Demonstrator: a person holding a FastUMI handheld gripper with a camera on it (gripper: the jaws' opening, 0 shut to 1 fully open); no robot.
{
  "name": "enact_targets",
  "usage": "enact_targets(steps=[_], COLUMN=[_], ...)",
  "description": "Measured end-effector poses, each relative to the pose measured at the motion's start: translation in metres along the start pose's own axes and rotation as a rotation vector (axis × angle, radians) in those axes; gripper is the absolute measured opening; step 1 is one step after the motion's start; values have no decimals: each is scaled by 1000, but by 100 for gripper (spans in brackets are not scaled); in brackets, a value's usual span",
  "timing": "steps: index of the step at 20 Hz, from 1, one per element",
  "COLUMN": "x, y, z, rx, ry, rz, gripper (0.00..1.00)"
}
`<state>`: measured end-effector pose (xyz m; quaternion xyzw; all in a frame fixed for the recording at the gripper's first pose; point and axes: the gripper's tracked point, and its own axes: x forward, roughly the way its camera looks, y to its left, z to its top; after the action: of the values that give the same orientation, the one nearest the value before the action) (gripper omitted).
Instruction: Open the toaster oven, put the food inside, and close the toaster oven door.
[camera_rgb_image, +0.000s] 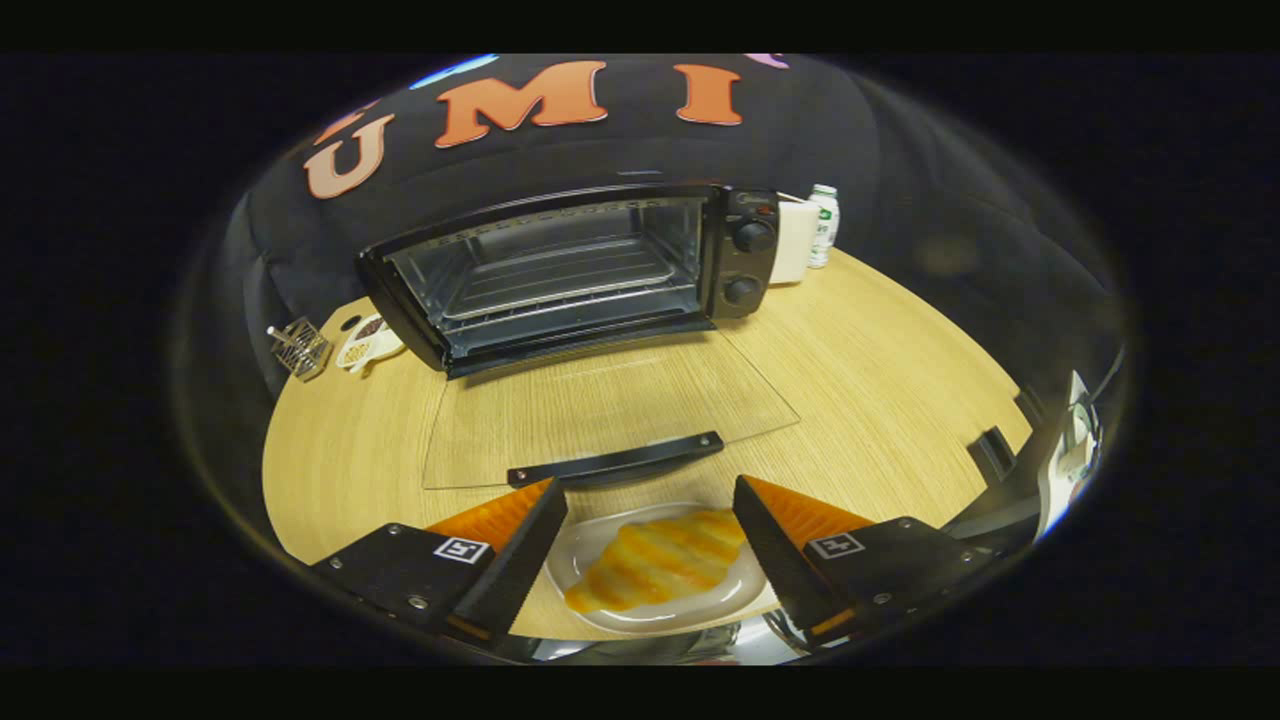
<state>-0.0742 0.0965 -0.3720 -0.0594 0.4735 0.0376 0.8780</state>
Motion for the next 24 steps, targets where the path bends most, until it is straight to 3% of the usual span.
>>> enact_targets(steps=[8,21,24], x=[-16,1,0], y=[1,16,15], z=[-73,-107,-110], rx=[226,251,267], ry=[74,157,165], rz=[-80,-121,-120], gripper=[100,99,77])
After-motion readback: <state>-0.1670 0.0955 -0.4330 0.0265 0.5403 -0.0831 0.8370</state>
